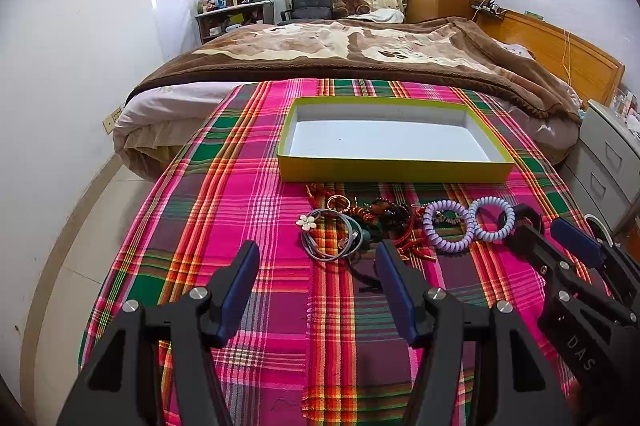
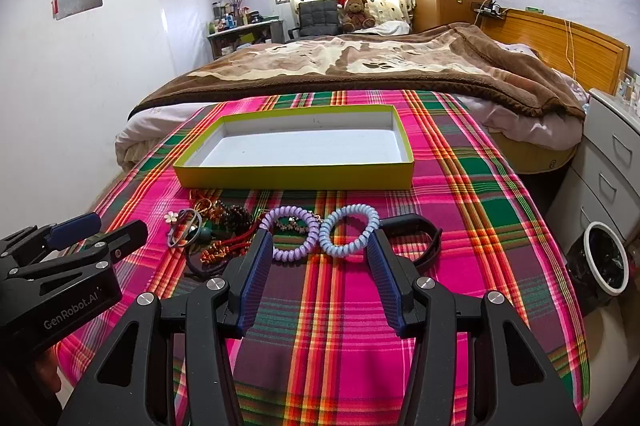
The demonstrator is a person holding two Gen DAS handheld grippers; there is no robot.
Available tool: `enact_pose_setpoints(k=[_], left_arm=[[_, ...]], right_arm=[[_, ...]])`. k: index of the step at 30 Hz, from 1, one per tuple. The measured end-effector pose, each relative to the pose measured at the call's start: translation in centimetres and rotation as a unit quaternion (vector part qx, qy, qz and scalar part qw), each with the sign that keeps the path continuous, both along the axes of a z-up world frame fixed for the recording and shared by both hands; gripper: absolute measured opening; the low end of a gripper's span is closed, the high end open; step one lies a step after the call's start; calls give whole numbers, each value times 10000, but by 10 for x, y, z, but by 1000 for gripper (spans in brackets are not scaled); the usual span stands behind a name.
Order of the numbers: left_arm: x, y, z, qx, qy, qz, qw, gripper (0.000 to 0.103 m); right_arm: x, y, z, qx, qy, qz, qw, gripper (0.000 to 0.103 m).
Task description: Organize jewelry
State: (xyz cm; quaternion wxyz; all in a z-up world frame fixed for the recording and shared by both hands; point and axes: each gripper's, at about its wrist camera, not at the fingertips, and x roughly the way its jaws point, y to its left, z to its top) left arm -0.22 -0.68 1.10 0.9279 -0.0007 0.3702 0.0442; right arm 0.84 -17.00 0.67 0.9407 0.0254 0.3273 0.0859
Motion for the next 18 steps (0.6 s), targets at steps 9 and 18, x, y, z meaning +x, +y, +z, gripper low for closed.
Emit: enact_pose_setpoints(k=[9, 18], left_arm=[[-1, 3, 1, -59, 4, -18, 10000, 62], [-1, 2, 1, -61, -3, -1, 10000, 62]], right_arm=[[-3, -1, 2, -33, -10, -2, 10000, 50], [-3, 2, 2, -61, -5, 4, 10000, 50]])
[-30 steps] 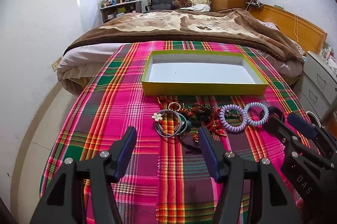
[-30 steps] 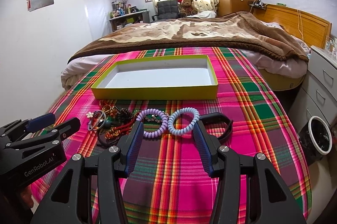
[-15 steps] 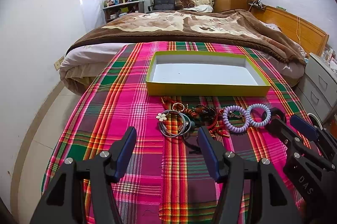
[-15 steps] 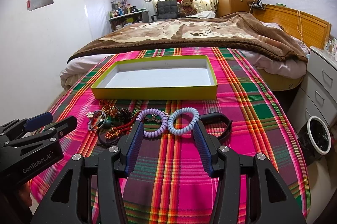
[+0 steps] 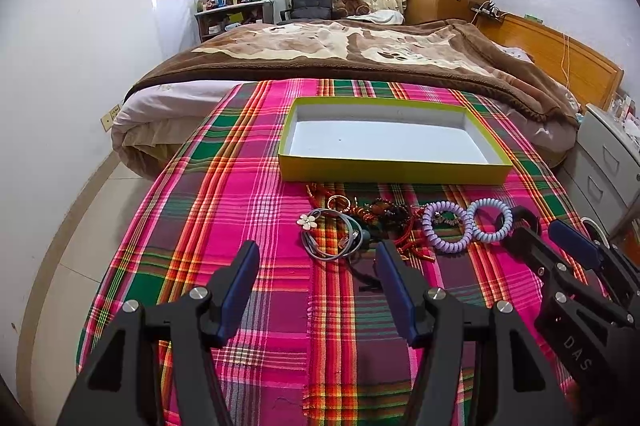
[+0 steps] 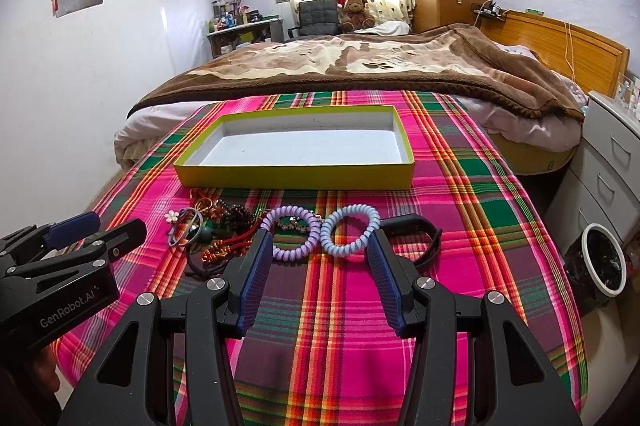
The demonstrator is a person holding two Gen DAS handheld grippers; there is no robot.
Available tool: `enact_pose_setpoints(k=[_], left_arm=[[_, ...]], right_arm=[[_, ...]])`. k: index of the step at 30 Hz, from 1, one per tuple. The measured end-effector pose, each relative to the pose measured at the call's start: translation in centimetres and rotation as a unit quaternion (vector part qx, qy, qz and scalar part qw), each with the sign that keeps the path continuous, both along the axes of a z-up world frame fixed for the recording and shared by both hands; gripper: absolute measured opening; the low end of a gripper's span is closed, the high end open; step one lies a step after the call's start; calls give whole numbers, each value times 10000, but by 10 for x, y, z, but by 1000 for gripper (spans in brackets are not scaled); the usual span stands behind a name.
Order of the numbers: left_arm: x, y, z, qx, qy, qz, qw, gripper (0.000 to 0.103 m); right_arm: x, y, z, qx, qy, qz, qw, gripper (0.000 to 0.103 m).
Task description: Organize jewelry
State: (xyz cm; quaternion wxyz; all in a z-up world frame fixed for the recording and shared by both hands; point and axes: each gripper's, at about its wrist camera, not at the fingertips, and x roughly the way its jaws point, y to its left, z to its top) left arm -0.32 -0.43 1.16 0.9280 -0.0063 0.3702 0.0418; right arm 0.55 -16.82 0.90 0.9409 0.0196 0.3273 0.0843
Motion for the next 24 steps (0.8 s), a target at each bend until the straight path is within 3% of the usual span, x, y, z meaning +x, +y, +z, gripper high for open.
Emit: enact_pose_setpoints(k=[19, 24], left_arm=[[12, 10, -9, -106, 128, -25, 9999, 62], [20, 24, -17, -365, 228, -124, 9990, 62]], right_arm=[[10, 4, -5, -79, 141, 20, 9999, 50], [23, -6, -7, -102, 183, -44, 9998, 50]])
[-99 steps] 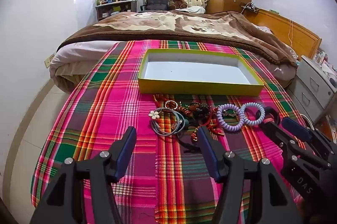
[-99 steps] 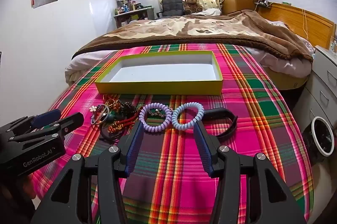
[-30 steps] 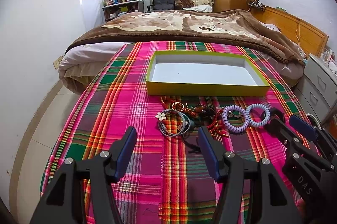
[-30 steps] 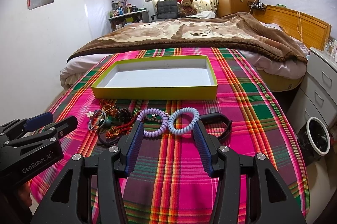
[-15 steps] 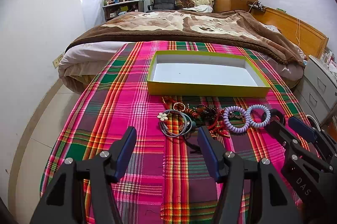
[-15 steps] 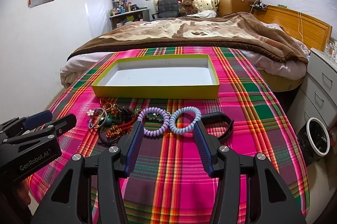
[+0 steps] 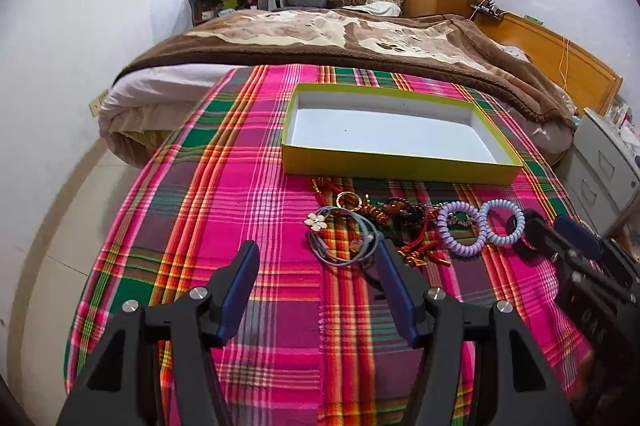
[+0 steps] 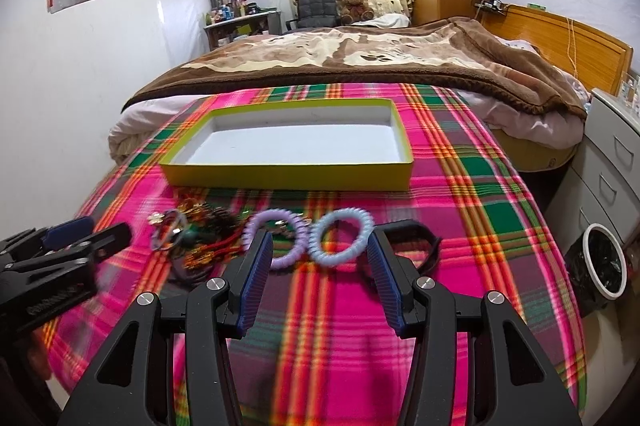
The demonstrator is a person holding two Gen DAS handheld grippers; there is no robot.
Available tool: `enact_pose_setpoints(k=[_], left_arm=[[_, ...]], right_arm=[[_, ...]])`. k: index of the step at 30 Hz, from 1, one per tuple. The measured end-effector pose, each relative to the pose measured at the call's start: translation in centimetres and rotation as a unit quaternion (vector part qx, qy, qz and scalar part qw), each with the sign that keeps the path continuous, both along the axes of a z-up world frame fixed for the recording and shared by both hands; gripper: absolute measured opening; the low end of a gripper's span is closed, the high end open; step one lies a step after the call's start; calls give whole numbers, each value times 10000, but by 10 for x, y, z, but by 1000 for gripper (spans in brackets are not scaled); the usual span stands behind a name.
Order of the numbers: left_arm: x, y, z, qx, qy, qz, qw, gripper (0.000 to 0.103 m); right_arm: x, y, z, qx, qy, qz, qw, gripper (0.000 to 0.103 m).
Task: Organize jewelry
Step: 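Grasp the light blue coil hair tie with the right gripper while the left gripper grasps the grey flower-charm cord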
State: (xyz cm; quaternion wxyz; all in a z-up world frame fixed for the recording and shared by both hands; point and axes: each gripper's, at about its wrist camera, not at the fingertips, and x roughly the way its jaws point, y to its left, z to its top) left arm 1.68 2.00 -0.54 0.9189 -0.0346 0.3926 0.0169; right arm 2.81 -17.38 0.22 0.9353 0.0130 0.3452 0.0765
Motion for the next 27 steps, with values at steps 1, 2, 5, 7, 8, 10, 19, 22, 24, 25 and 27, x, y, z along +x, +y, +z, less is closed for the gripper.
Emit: enact_pose_setpoints(k=[1, 2, 5, 7, 8, 10, 19, 22, 24, 25, 27], left_arm=[[2, 4, -2, -83, 56, -23, 9999, 62], [4, 9, -4, -185, 108, -41, 9998, 62], [12, 21, -9, -474, 213, -43, 9986, 62], [15, 25, -11, -501, 230, -32, 9985, 62], [16, 27, -11, -495, 229, -32, 9985, 62], [19, 30, -13, -529, 266, -82, 9982, 62], [27, 40, -24, -703, 529, -236, 9958, 62], [28, 44, -25, -760, 591, -246, 9950, 62], [31, 46, -27, -797, 632, -262, 9945, 62], [33, 47, -27, -809, 655, -237, 9943, 62], [37, 47, -27, -754, 651, -230, 9948, 62]], right_arm=[[4, -3, -1, -42, 37, -41, 10000, 50], [9, -6, -3, -58, 64, -51, 9999, 50], [21, -9, -7, -131, 179, 66, 9997, 50], [30, -9, -9, -206, 235, 209, 9993, 50], [34, -10, -10, -244, 267, 173, 9992, 50], [45, -13, -13, -300, 375, 196, 9987, 50], [77, -11, -27, -579, 918, 872, 9903, 50], [78, -10, -29, -634, 927, 962, 9890, 49], [78, -9, -30, -693, 904, 992, 9885, 35], [77, -8, -30, -740, 892, 986, 9884, 27], [77, -8, -31, -813, 883, 1000, 9877, 21]])
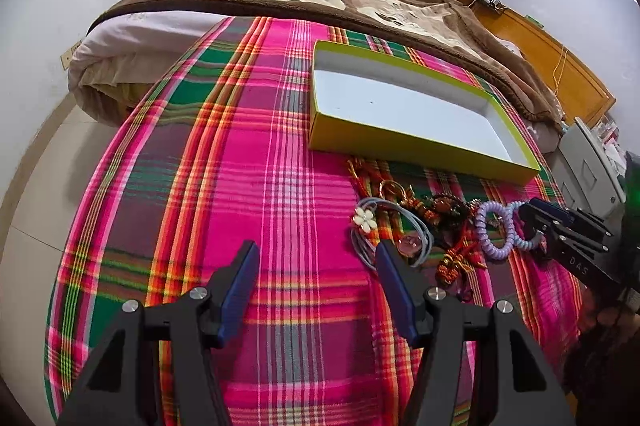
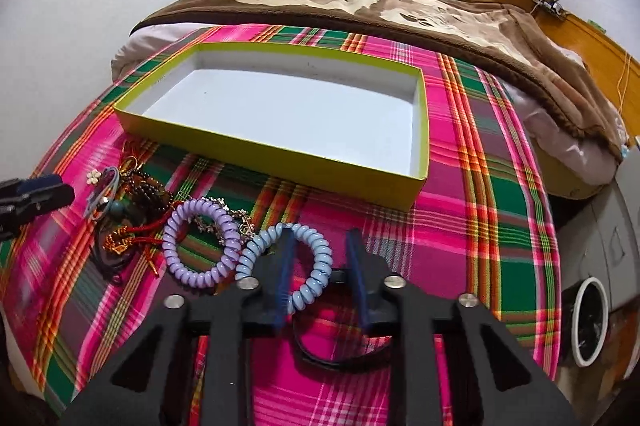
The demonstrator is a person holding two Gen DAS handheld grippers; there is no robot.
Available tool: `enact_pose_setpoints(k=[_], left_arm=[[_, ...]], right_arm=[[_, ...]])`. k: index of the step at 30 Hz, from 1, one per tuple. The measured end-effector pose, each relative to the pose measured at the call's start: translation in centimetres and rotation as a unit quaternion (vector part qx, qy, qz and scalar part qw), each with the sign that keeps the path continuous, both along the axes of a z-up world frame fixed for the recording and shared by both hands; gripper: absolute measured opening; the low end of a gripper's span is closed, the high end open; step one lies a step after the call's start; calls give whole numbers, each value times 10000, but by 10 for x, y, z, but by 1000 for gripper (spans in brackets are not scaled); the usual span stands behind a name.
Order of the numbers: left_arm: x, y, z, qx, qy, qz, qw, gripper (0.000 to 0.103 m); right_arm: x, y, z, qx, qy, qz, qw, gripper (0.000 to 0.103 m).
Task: Organize jewelry
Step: 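Grasp the light blue coil hair tie with the right gripper while the left gripper grasps the grey flower-charm cord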
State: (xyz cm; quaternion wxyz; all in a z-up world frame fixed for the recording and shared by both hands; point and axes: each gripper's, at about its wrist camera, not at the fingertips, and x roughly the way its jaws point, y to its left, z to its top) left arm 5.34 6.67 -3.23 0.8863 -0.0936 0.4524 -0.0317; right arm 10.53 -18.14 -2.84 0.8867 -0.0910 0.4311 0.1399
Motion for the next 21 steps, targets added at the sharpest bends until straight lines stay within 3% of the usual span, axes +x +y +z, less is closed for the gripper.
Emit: enact_pose_setpoints(k=[1, 9, 14, 17, 21], left_arm=[[3, 0, -1, -7, 5, 4, 10000, 62], [17, -9, -8, -34, 194, -77, 9998, 62], [20, -19, -9, 369, 206, -107, 9991, 61], [22, -31, -12, 1010, 155, -129, 9947, 57], [25, -34, -10, 1104, 144, -144, 9937, 51]], right_arm=[[0, 0, 0, -27, -10, 2, 10000, 15], [-2, -7, 5, 204, -97, -81, 9997, 11], [-9, -7, 15, 285, -316, -140, 9990, 10], [-13, -4, 21, 264, -464, -190, 9984, 10], [-15, -3, 27, 298, -572, -179, 9978, 10]])
